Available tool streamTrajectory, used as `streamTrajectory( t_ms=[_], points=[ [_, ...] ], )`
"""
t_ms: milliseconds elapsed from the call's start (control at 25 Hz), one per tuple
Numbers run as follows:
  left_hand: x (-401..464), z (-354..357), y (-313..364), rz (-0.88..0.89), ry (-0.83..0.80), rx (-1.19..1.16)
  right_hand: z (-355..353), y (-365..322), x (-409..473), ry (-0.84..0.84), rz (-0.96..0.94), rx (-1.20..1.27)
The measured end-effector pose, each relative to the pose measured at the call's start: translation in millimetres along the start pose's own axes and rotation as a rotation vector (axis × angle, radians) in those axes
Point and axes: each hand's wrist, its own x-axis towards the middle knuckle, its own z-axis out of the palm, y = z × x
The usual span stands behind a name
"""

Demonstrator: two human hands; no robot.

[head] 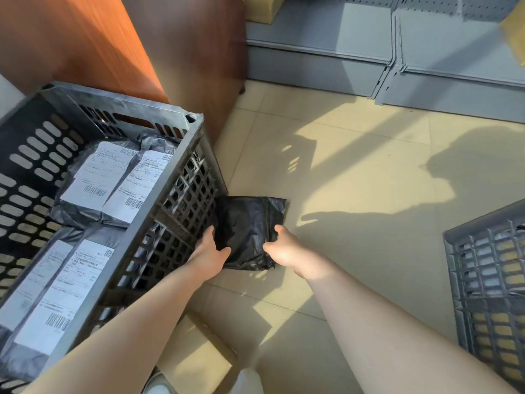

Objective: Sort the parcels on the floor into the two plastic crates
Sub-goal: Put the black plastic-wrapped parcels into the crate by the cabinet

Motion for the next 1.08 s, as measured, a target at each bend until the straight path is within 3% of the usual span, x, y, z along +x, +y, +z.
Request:
streamTrajectory(
  t_ms=[240,400,760,960,1080],
  points=[
    [12.8,21.1,-18.5,0.000,-0.029,-0.156,28.9,16.4,14.5,-0.191,-0.051,-0.031],
    [19.2,25.3,-19.6,0.004,-0.007,-0.179,33.3,14.8,16.1,-0.118,-0.104,-0.040],
    [22.1,25.4,-16.7,-0.066,-0.062,-0.465,31.6,21.4,21.9,0.001,-0.135,-0.040],
    [4.7,22.0,0.4,0.070,0.010,-0.429,32.4,13.3,26.8,0.094,-0.084,0.060],
    [-12.3,21.0,10.9,0.186,0.108,-0.428,31.7,2.5,26.5,0.156,-0.070,0.258]
  ],
)
